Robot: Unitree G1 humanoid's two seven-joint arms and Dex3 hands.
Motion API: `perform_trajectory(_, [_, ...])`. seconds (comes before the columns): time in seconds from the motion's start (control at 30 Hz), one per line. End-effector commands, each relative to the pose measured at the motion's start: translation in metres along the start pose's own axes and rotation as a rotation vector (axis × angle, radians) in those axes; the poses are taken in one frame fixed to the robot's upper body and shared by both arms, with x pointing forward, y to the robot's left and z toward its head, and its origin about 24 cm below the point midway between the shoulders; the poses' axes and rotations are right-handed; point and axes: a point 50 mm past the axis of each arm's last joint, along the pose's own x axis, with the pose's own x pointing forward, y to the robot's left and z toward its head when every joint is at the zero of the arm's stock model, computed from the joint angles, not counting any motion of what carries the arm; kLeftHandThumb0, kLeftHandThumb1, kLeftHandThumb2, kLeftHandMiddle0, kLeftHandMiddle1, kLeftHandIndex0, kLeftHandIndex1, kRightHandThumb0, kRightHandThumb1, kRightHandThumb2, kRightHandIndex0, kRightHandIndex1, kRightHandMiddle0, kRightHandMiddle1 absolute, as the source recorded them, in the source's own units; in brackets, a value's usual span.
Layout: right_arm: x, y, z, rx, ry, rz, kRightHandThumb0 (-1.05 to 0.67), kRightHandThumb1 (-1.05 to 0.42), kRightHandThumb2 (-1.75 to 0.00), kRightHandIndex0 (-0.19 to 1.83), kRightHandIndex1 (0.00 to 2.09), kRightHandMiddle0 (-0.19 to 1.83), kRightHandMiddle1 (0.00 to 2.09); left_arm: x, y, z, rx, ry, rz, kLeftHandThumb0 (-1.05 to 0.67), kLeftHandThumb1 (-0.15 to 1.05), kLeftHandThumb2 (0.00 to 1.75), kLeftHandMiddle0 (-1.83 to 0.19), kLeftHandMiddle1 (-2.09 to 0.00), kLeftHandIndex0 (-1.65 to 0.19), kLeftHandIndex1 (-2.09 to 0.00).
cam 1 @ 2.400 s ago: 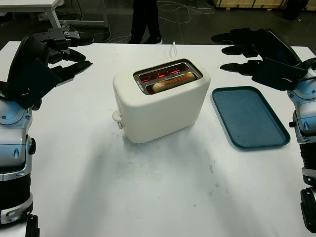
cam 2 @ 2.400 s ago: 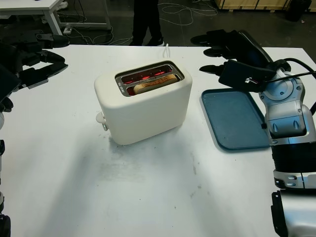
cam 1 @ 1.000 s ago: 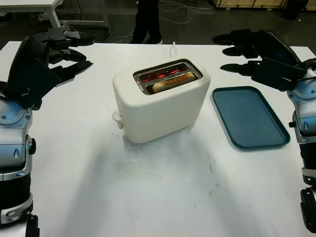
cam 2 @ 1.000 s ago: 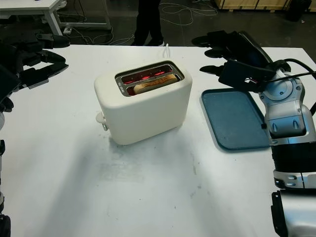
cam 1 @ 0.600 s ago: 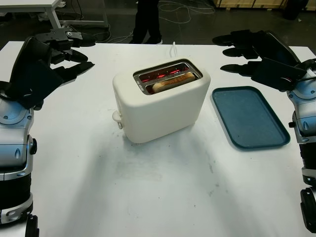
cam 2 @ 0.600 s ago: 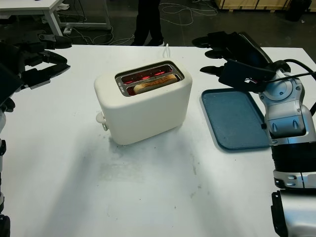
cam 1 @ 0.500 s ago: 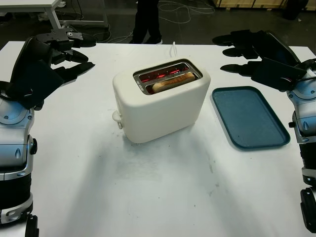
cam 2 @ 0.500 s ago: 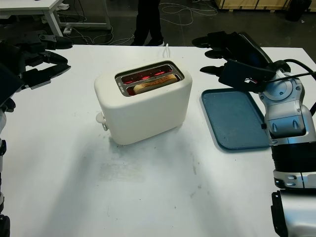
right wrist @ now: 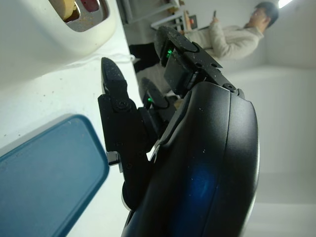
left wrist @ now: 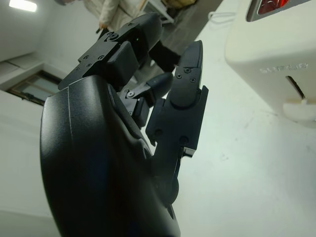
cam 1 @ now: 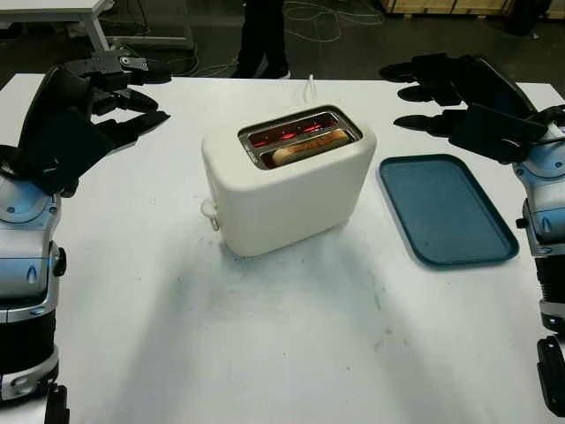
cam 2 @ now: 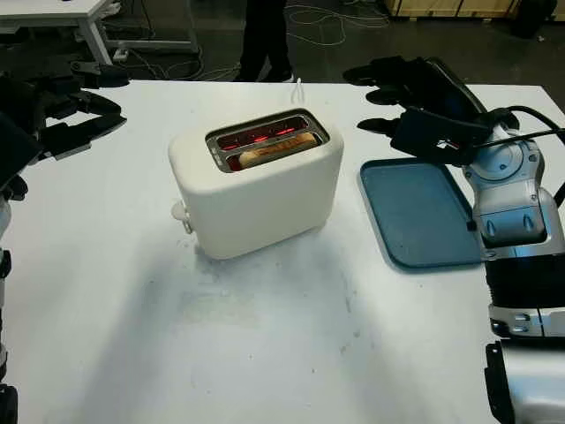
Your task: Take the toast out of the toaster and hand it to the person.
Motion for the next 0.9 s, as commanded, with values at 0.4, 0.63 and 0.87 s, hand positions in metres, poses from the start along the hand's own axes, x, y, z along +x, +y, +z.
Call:
perform_trajectory(0.4, [-0.0006, 0.0014, 0.0006, -0.002, -0.017, 0.000, -0.22, -0.92, -0.07, 0.67, 0.01, 0.62, 0.00, -0.0003, 0.0023, -0.0007, -0.007, -0.004, 0.008, -0.25, 0.92, 0.07, -0.45, -0.96, -0.64, -0.39])
perform_trajectory(0.63, [-0.0004, 0.0025, -0.0005, 0.020, -0.024, 0.001, -0.24, -0.92, -0.07, 0.66, 0.01, 0.62, 0.00, -0.0010, 0.0023, -0.0005, 0.007, -0.003, 0.011, -0.26, 0.92, 0.08, -0.45, -0.96, -0.63, -0.40])
perform_trajectory(0.87, [-0.0004, 0.0024, -0.0004, 0.001, -0.026, 0.001, -0.23, -0.92, -0.07, 0.67, 0.01, 0.62, 0.00, -0.0012, 0.0025, -0.0008, 0.002, -0.009, 0.010, -0.26, 0.92, 0.08, -0.45, -0.96, -0.63, -0.41])
